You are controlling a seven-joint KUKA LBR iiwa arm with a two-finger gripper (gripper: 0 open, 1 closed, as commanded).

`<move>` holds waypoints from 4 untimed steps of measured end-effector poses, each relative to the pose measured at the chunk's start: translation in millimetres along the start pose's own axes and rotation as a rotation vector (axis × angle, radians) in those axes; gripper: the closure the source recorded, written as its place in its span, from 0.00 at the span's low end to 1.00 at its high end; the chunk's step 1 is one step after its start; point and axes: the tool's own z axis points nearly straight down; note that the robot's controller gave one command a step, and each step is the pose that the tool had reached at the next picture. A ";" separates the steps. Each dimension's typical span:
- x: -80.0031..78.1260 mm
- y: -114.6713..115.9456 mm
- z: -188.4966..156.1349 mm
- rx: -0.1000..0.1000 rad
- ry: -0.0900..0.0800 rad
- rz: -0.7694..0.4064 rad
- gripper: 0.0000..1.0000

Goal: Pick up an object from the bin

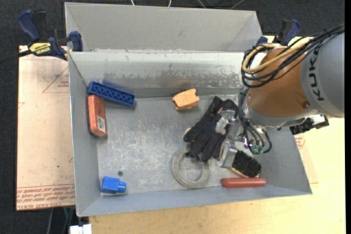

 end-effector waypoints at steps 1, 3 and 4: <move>1.1 -0.7 29.9 0.001 0.002 -0.231 0.00; 7.0 8.6 37.7 -0.002 -0.003 -0.110 0.00; -0.9 15.6 44.3 -0.006 -0.010 -0.078 1.00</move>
Offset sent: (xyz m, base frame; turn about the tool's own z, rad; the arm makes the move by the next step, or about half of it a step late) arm -0.0170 0.0172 -0.0104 0.0107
